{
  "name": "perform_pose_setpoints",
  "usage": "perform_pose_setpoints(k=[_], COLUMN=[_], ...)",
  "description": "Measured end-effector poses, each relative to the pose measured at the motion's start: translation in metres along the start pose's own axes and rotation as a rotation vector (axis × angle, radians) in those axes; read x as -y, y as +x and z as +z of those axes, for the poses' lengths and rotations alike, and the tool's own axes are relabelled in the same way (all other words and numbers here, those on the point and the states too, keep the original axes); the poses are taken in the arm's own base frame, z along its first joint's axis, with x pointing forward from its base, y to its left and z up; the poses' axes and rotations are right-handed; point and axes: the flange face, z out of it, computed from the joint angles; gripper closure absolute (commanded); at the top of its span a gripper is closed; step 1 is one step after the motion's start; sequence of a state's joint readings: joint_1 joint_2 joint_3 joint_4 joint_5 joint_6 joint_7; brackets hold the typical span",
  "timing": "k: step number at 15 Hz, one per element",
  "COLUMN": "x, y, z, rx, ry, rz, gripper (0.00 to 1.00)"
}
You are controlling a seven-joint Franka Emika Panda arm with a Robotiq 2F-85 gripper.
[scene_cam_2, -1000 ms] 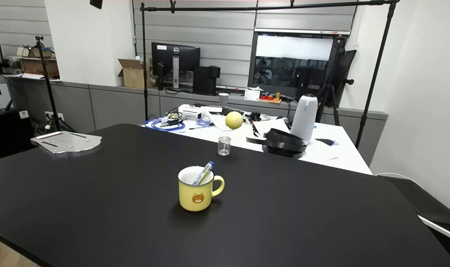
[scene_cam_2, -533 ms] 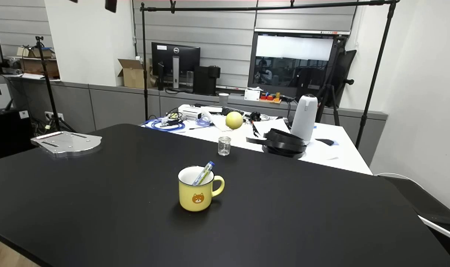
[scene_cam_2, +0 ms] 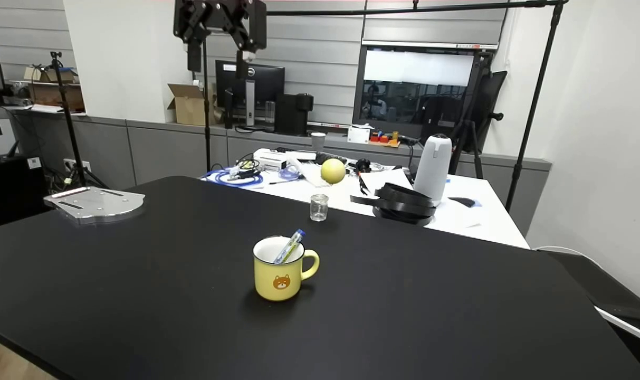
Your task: Take the marker out of the cup and put it on the table
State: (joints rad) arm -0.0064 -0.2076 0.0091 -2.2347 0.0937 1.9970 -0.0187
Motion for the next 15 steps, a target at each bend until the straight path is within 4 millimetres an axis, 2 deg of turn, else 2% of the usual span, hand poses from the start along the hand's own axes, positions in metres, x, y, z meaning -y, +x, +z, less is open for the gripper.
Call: perform_pose_setpoints(k=[4,7,9,15], x=[-0.02,-0.032,-0.036,-0.039], y=[0.012,0.015,0.015,0.016], z=[0.048,0.073,0.079,0.081], rx=[0.008,-0.034,-0.05,-0.059], ry=[0.0,-0.011,-0.018,-0.026], rz=[0.042,0.067,0.081,0.082], gripper=[0.0,0.0,0.0,0.0])
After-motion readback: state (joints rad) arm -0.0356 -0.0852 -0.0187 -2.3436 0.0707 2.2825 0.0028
